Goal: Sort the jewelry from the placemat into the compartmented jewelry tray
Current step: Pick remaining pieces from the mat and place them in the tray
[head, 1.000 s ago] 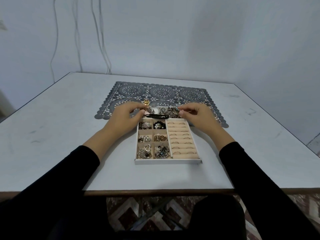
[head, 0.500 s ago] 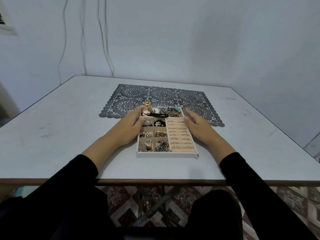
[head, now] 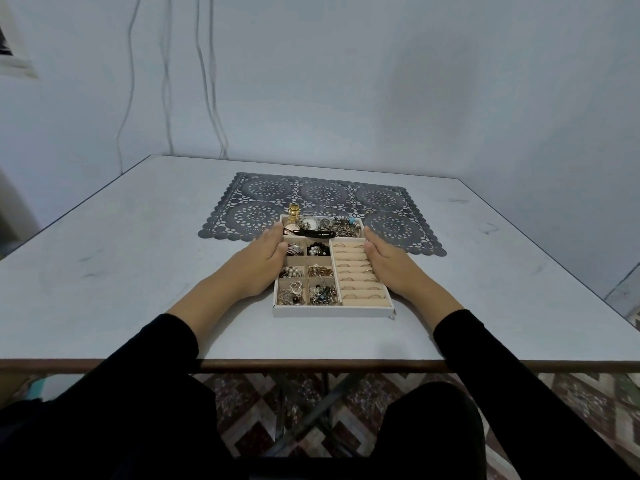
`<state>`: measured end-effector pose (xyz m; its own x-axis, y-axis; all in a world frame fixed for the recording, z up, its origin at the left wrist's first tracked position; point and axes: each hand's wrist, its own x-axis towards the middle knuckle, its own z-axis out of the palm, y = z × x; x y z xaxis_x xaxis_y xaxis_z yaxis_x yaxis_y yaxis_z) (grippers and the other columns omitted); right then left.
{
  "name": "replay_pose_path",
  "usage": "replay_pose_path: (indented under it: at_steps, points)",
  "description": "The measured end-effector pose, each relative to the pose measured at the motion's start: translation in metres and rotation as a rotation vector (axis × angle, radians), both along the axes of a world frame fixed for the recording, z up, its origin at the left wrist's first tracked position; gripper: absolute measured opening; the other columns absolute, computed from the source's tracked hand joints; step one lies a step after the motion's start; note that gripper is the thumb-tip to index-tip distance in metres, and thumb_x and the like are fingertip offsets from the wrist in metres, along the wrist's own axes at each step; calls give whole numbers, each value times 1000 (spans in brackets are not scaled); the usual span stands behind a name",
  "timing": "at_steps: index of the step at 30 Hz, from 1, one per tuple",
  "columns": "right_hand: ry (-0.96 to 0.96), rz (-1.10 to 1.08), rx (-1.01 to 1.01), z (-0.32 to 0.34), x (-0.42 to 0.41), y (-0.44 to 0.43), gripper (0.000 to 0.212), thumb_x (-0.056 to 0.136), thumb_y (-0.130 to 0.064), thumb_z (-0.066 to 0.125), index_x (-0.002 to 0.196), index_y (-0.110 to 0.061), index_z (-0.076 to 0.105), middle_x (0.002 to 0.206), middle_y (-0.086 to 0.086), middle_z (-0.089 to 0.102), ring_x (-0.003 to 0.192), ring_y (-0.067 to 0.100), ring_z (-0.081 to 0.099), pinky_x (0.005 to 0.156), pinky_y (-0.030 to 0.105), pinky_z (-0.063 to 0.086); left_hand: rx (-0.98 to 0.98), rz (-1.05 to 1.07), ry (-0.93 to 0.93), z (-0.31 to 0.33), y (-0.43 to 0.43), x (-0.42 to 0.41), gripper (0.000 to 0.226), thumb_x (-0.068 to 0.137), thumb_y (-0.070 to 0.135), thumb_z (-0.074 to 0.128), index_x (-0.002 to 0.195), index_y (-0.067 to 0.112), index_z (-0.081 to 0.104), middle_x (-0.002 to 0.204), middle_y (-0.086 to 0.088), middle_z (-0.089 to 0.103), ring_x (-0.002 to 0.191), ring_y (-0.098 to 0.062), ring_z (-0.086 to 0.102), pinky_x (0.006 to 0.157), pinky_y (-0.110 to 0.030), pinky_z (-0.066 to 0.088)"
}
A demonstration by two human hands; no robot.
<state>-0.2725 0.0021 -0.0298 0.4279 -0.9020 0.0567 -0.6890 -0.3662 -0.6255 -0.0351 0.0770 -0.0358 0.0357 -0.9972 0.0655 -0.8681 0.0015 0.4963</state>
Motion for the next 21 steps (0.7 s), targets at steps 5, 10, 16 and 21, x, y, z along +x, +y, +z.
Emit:
replay_pose_path:
  at_steps: [5,10,16,21]
  points:
    - [-16,-25,5,-6,2,-8,48,105,-36,23,152,-25,21,155,0,29,143,21,27,111,26,21,-4,-5,-34,2,-1,2,54,107,33,18,157,15,4,164,0,4,151,-13,7,117,-23,8]
    - [-12,-24,0,-6,6,-19,48,105,-35,22,152,-24,20,156,0,27,143,21,25,112,26,20,1,-4,-40,5,-11,4,54,107,32,18,157,16,4,164,1,5,150,-12,8,117,-23,9]
    - [1,-35,-8,-4,15,-40,48,105,-33,22,152,-23,20,156,1,28,143,21,27,111,26,21,3,12,-16,8,-31,10,53,108,32,18,157,18,5,164,1,7,150,-13,11,116,-22,11]
    - [-16,-34,0,-1,21,-58,48,105,-34,23,152,-23,23,156,-1,26,144,20,25,113,27,19,6,32,3,12,-48,13,52,108,31,19,157,18,8,164,0,10,150,-17,16,116,-25,15]
